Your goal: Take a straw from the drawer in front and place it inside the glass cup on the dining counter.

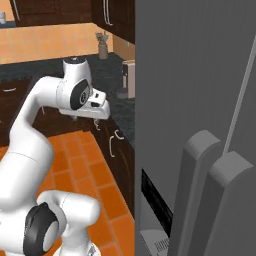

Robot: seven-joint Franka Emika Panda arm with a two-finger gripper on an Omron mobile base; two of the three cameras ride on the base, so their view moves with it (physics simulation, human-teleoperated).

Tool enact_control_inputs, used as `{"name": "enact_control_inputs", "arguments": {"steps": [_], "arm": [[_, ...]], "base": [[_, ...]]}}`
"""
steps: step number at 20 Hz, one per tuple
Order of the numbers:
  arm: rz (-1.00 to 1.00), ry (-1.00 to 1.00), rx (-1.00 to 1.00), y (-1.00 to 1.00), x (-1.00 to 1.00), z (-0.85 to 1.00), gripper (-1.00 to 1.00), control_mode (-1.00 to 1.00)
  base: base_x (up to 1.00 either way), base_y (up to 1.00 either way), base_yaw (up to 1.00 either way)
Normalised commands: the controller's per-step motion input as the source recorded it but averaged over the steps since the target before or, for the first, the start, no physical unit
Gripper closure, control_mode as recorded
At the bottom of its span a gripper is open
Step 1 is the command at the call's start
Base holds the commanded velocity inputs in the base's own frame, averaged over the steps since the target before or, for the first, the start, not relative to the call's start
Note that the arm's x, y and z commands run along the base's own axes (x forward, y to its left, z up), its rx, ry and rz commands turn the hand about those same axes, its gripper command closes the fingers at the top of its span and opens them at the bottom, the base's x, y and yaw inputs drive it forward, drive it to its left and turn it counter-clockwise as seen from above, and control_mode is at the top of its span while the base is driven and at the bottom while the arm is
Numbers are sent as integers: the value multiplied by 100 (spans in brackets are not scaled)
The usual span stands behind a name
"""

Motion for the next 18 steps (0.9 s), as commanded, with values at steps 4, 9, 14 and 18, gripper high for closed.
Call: {"name": "enact_control_inputs", "arguments": {"steps": [4, 9, 14, 18], "arm": [[0, -14, -42, 12, 0, -63, -100, -100], [-14, -32, -70, 29, 1, -95, -100, -100], [-13, -14, -57, 7, 20, -100, -100, -100], [-15, -1, -35, 21, 64, -85, -100, -100]], "base": [[0, 0, 0], [0, 0, 0], [0, 0, 0], [0, 0, 0]]}}
